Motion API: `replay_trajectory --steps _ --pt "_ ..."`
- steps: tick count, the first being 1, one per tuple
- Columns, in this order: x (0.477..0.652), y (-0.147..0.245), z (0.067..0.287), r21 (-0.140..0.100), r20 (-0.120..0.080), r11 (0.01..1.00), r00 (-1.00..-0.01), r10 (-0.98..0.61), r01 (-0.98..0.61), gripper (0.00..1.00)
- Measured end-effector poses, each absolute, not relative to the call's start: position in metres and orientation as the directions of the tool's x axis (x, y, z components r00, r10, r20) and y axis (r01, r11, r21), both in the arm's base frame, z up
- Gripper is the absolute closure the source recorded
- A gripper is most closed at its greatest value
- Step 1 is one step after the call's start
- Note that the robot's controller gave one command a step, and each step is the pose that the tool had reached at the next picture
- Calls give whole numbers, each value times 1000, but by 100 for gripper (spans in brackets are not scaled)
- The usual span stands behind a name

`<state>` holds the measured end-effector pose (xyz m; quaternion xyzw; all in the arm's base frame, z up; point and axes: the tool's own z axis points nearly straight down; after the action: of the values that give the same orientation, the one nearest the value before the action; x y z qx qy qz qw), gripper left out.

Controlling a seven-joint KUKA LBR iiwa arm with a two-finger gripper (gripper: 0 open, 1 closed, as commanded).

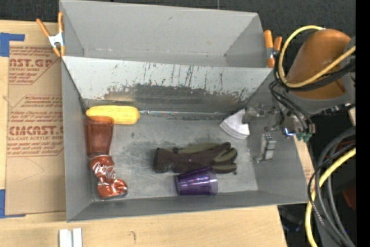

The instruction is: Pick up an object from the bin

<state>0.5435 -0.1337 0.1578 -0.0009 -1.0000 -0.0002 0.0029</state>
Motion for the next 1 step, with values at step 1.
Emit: replay_trajectory --steps 1 --pt "545 -133 163 -1 -2 1000 -1000 0 0 0"
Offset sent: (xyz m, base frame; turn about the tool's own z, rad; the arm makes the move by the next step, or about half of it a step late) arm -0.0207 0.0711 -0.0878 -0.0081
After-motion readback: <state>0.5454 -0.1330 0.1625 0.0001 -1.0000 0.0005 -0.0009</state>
